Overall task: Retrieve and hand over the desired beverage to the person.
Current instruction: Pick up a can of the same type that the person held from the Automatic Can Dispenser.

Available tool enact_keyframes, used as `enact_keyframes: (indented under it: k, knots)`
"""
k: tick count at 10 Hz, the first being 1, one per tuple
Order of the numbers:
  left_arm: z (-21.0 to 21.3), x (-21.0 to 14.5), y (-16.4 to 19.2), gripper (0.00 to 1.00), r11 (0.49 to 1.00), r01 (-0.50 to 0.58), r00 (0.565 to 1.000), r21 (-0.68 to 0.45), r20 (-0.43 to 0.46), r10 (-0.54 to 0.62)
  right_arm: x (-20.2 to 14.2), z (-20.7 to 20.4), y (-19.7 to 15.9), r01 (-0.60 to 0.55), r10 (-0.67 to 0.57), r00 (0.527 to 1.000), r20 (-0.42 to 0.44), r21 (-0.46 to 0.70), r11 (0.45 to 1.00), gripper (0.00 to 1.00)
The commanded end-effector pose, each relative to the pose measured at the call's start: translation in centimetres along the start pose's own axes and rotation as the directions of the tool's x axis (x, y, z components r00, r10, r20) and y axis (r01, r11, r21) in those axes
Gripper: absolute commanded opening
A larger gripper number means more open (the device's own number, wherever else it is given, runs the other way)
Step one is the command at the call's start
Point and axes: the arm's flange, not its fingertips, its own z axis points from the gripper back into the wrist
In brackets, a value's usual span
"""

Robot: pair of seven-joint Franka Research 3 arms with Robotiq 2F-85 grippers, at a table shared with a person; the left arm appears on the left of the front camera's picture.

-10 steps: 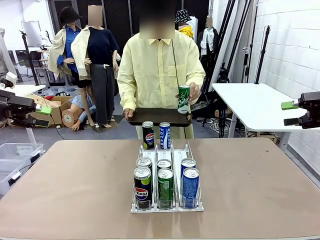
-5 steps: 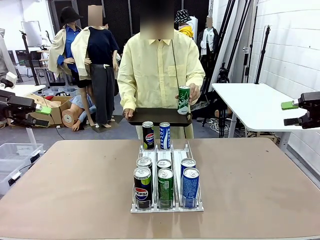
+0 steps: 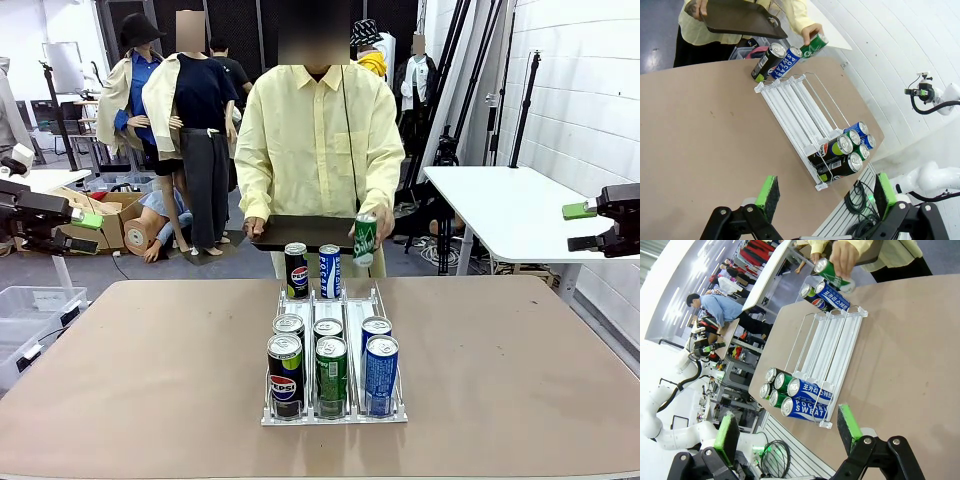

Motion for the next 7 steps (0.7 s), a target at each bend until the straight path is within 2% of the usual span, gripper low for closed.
enact_keyframes:
  k: [1,7]
  knots:
    - [0.04,0.01,0.00,1.00,1.000,0.001,1.000,0.000,0.003,-0.001,0.03,-0.04,-0.01,-0.001,0.001,1.000,0.001,-0.002,1.000,1.00]
    - [0.04,0.01,0.00,1.00,1.000,0.001,1.000,0.000,0.003,-0.001,0.03,-0.04,-0.01,-0.001,0.001,1.000,0.001,-0.002,1.000,1.00]
